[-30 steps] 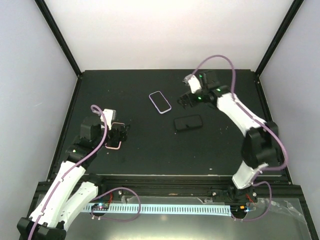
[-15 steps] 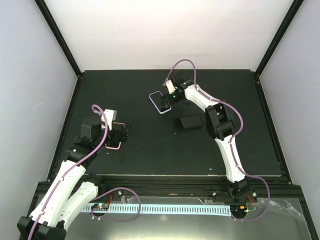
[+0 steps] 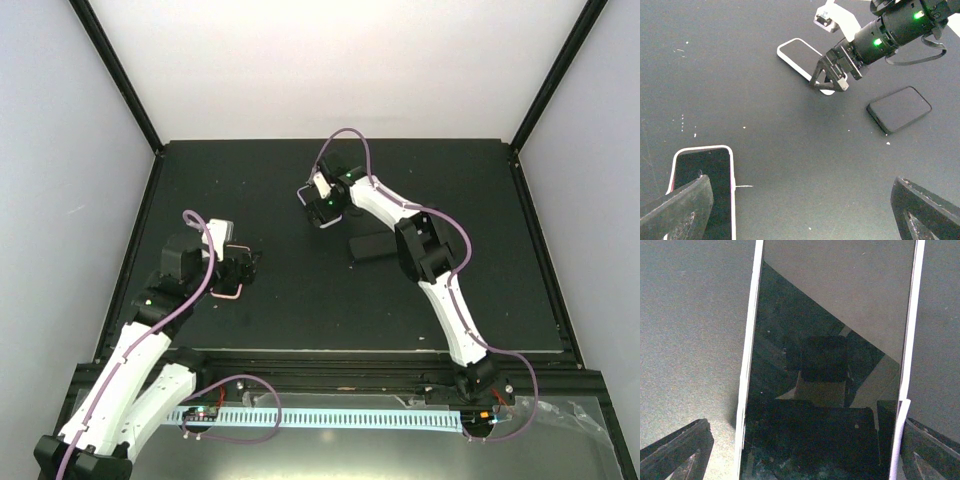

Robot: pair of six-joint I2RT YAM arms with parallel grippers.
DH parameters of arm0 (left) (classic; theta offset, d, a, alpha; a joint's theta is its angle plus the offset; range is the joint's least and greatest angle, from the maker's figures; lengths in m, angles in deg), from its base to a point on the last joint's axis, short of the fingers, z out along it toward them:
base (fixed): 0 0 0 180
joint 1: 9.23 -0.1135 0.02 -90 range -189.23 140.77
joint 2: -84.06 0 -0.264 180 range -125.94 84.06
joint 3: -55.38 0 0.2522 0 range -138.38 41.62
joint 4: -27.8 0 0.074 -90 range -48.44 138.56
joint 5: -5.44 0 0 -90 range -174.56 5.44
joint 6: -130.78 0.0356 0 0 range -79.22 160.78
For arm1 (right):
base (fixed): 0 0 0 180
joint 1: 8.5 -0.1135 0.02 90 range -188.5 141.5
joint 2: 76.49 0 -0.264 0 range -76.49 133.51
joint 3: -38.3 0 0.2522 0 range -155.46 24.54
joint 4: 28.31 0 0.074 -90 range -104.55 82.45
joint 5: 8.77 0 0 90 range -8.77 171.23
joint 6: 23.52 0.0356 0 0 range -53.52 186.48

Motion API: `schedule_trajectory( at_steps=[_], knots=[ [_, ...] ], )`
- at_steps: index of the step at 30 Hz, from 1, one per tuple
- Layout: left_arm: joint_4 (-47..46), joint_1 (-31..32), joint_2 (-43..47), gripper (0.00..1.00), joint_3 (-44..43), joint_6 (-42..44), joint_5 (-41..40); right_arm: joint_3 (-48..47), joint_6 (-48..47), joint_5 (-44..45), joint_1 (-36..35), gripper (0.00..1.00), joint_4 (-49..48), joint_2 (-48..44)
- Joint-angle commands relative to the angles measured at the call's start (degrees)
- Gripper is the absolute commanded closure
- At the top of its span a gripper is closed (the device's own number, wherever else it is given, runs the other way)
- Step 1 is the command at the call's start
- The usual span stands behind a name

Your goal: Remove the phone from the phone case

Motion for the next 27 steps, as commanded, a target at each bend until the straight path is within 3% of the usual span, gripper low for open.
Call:
schedule_trajectory(
  at_steps=[1, 9, 12, 16, 21, 27],
  knots=[
    [-0.23, -0.39, 0.73, 0.01, -0.02, -0.5, 0.76, -1.68, -0.1, 5.28, -0.96, 0.01, 2.1, 1.48],
    [-0.16, -0.38, 0.98, 0.01, -0.01, -0.58, -0.08, -0.6, -5.13, 6.88, -1.45, 0.25, 6.97, -0.65],
    [-0.02, -0.39, 1.13, 0.01, -0.02, -0.62, -0.51, 9.65, -9.17, 2.65, -2.74, 0.32, 4.29, -9.38],
    [0.08, -0.32, 1.45, 0.01, 0.22, -1.19, -0.86, 26.49, -13.48, -2.92, -5.4, 0.34, -0.82, -22.99],
    [0.17, -0.26, 1.82, 0.01, 0.18, -1.11, -1.14, 42.65, -22.35, -5.25, -7.93, 0.4, -0.16, -35.66],
    [-0.1, -0.17, 2.38, 0.01, 0.76, -1.3, -0.71, 59.94, -35.91, -10.24, -7.94, 0.41, 4.43, -47.75]
  ],
)
